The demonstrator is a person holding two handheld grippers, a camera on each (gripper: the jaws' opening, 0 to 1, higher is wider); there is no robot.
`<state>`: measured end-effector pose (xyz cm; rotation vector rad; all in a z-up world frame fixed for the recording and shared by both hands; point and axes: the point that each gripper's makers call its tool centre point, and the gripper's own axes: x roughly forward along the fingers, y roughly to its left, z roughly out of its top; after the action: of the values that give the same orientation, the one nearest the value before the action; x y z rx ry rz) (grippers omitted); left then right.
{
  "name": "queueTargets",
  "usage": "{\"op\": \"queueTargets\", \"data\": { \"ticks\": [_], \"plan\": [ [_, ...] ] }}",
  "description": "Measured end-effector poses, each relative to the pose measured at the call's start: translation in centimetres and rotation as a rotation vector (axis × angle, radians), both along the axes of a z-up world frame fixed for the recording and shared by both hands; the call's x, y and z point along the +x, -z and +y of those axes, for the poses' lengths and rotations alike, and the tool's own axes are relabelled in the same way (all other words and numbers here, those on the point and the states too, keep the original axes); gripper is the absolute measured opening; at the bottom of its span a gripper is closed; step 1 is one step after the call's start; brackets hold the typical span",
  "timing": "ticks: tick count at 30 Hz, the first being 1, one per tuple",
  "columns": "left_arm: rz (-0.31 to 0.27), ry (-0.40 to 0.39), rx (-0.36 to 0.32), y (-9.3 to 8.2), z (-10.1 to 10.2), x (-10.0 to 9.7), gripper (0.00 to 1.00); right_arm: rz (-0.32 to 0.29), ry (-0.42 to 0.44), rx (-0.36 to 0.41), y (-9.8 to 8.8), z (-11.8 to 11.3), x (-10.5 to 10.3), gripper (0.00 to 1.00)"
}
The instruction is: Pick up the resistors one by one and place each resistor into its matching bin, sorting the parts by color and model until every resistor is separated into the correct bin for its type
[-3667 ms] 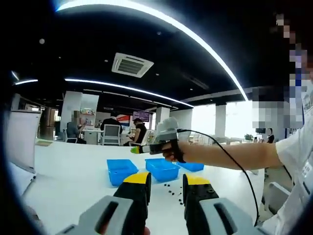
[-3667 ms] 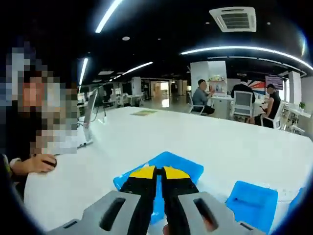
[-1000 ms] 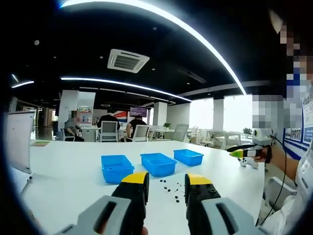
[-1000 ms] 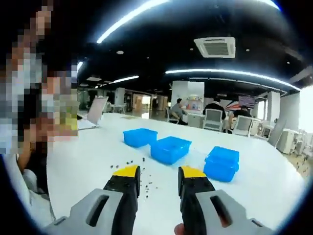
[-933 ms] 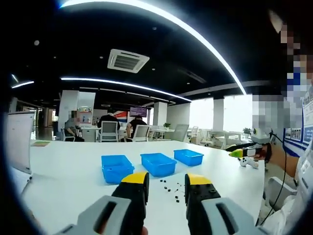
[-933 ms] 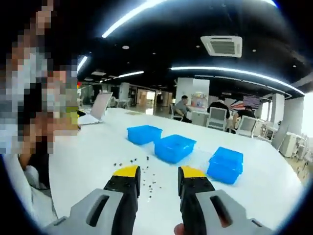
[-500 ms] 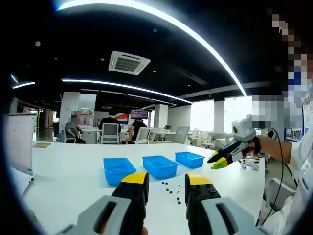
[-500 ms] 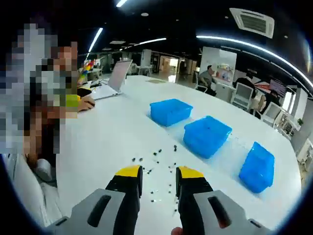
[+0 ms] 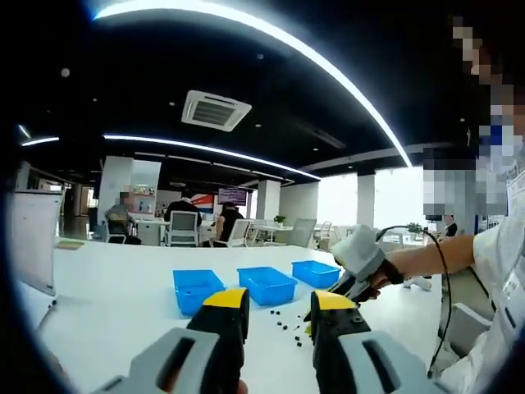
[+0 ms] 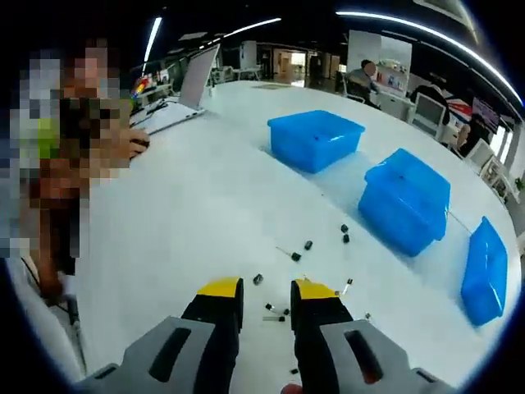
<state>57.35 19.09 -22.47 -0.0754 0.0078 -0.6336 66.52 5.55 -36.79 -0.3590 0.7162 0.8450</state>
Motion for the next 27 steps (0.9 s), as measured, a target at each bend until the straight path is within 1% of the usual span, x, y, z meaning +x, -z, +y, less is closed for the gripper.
{"op": "queueTargets", "data": {
  "ticks": [1,5,9,12,13,14,15,16,18,19,24,26,27],
  "plan": [
    [-0.001,-0.001,0.000,0.0,0.0,0.0,0.32,-0.002,-0.001,-0.001,0.1,0.1,0.3,0.24],
    [-0.001,0.000,-0.001,0.0,-0.1,0.0,0.32,0.010,-0.010,-0.011,1.0,0.7,0.2,0.24],
    [-0.003,0.004,-0.002,0.0,-0.3,0.0,0.32,-0.005,-0.019,-0.042,1.5,0.7,0.6,0.24],
    [-0.002,0.002,-0.001,-0.1,-0.2,0.1,0.32,-0.002,-0.023,-0.062,2.3,0.7,0.7,0.22],
    [-0.001,-0.001,-0.001,-0.1,-0.1,0.1,0.32,-0.029,-0.024,-0.035,2.1,0.9,1.0,0.20],
    [0.000,-0.004,0.000,-0.1,-0.1,0.2,0.32,-0.019,-0.029,-0.047,2.2,0.8,0.8,0.15],
    [0.000,-0.006,0.002,-0.1,0.0,0.2,0.32,-0.032,-0.035,-0.057,2.0,0.9,0.9,0.09],
    [0.002,-0.008,0.003,0.0,0.0,0.2,0.32,-0.033,-0.032,-0.075,2.1,0.6,0.8,0.07],
    [0.003,-0.009,0.003,0.0,0.0,0.3,0.32,-0.050,-0.049,-0.068,2.0,0.7,0.9,0.07],
    [0.003,-0.007,0.003,0.0,-0.1,0.3,0.32,-0.050,-0.095,-0.066,2.0,1.1,0.8,0.07],
    [0.004,0.000,0.004,0.0,-0.3,0.3,0.32,-0.057,-0.093,-0.041,1.8,0.9,1.0,0.07],
    [0.003,-0.001,0.004,0.0,-0.2,0.3,0.32,-0.081,-0.073,0.019,0.7,1.1,1.1,0.07],
    [0.003,-0.002,0.004,0.0,-0.2,0.3,0.32,-0.080,-0.057,0.027,0.3,0.6,1.2,0.07]
  ]
}}
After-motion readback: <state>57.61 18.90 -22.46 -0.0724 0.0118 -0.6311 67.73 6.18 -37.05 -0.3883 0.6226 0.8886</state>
